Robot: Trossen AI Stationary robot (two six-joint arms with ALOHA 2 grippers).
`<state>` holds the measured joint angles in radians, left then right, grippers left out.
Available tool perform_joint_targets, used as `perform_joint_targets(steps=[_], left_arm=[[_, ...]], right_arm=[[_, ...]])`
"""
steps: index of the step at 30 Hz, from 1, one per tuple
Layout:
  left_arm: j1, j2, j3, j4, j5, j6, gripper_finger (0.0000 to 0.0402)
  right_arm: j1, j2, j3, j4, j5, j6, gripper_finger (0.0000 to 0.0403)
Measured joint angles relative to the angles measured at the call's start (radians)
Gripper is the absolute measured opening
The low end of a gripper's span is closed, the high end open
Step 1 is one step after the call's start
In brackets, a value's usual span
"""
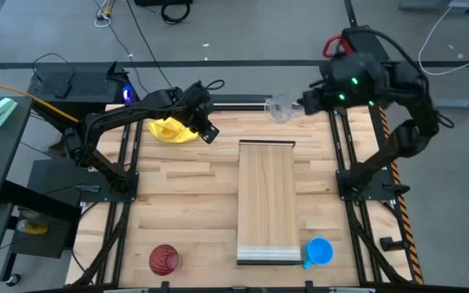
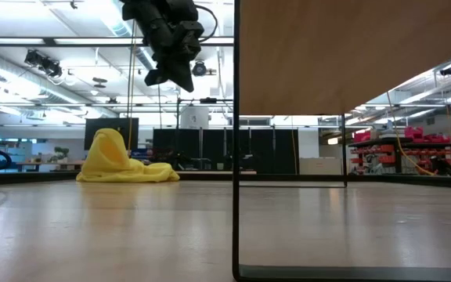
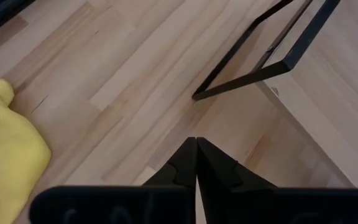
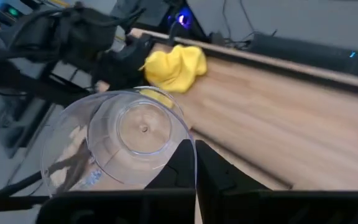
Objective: Stack small to large cups/mugs on shelf
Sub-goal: Put the transparent mug on the shelf
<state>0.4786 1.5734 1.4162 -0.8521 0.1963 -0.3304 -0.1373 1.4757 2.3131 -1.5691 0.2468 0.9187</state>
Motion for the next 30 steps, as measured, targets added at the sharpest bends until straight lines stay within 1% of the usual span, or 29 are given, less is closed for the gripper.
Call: perform_joint_targets(steps=[3,6,9,12,15,17,23,30], left_arm=[[0.0,0.0,0.0,-0.004,0.0,0.005,0.0021],[0.0,0.0,0.0,-0.011,0.0,0.027,0.0022],[0.0,0.0,0.0,-0.023,0.0,0.034,0.0017],[0.0,0.0,0.0,-0.044,0.0,0.069,0.0012],[0.0,0.0,0.0,-0.06,0.0,0.105,0.0011],[0.0,0.0,0.0,-0.064,0.0,0.121,0.0013],[0.0,0.0,0.0,-0.064,0.0,0.144,0.0026],[0.0,0.0,0.0,-0.067,0.0,0.16,0.0016]], right_arm=[[0.12,-0.047,-0.089,0.0,0.073,0.146,0.0],[0.222,-0.088,-0.235,-0.002,0.131,0.32,0.0],[0.31,-0.105,-0.382,-0.004,0.144,0.521,0.0],[0.358,-0.1,-0.474,-0.004,0.134,0.681,0.0],[0.374,-0.074,-0.511,-0.003,0.14,0.791,0.0],[0.377,-0.045,-0.521,-0.003,0.141,0.831,0.0],[0.362,0.061,-0.528,-0.002,0.127,0.857,0.0],[0.355,0.135,-0.528,-0.002,0.122,0.862,0.0]])
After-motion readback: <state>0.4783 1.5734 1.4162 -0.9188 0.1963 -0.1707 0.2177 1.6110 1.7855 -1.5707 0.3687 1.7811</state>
